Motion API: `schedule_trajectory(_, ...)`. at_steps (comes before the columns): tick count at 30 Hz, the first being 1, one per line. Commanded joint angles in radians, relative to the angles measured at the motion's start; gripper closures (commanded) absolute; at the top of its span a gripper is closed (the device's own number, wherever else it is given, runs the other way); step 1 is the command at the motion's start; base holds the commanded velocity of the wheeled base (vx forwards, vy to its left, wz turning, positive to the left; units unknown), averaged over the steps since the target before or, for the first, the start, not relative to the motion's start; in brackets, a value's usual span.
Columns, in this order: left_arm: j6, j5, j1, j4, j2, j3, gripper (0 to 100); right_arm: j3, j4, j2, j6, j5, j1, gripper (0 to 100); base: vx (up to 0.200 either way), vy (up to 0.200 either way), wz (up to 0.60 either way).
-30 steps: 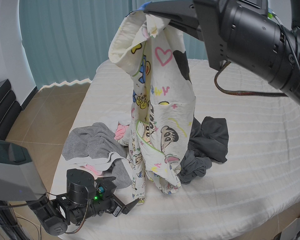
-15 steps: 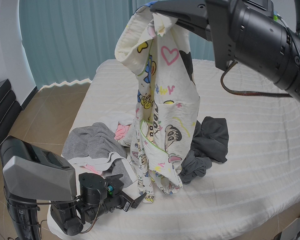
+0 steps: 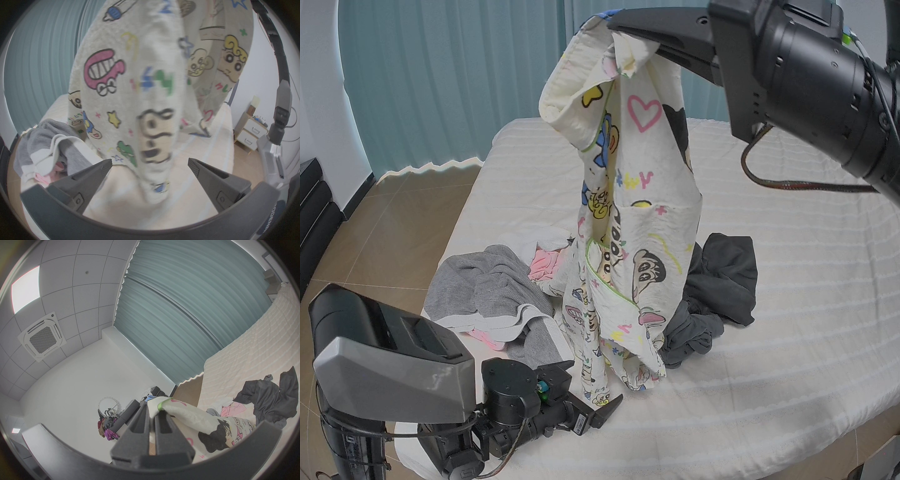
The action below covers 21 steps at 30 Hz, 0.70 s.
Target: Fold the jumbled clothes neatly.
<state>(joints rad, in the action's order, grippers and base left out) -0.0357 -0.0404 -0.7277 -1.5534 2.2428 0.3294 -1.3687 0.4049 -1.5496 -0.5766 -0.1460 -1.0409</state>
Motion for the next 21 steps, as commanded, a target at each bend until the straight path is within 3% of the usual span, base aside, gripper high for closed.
schedule_trajectory(1,0.057,-0.009,-0.067,-0.007,-0.02,0.007,0,0.0,0.0,-0.001,-0.002,0.0,0.004,100,0.0,0.0,0.0)
schedule_trajectory(4,0.051,-0.016,-0.068,-0.007,-0.008,0.027,0,0.0,0.0,-0.001,-0.005,0.0,0.004,100,0.0,0.0,0.0)
schedule_trajectory(10,-0.044,-0.064,0.001,-0.007,0.043,0.046,0,0.002,0.0,0.003,-0.008,0.0,0.004,100,0.0,0.0,0.0)
schedule_trajectory(15,-0.047,-0.104,0.033,-0.007,0.081,0.092,0,0.007,0.0,0.003,-0.008,0.0,0.004,100,0.0,0.0,0.0)
schedule_trajectory(21,-0.035,-0.099,0.036,-0.007,0.106,0.189,0,0.007,0.002,0.005,-0.008,0.0,0.004,100,0.0,0.0,0.0)
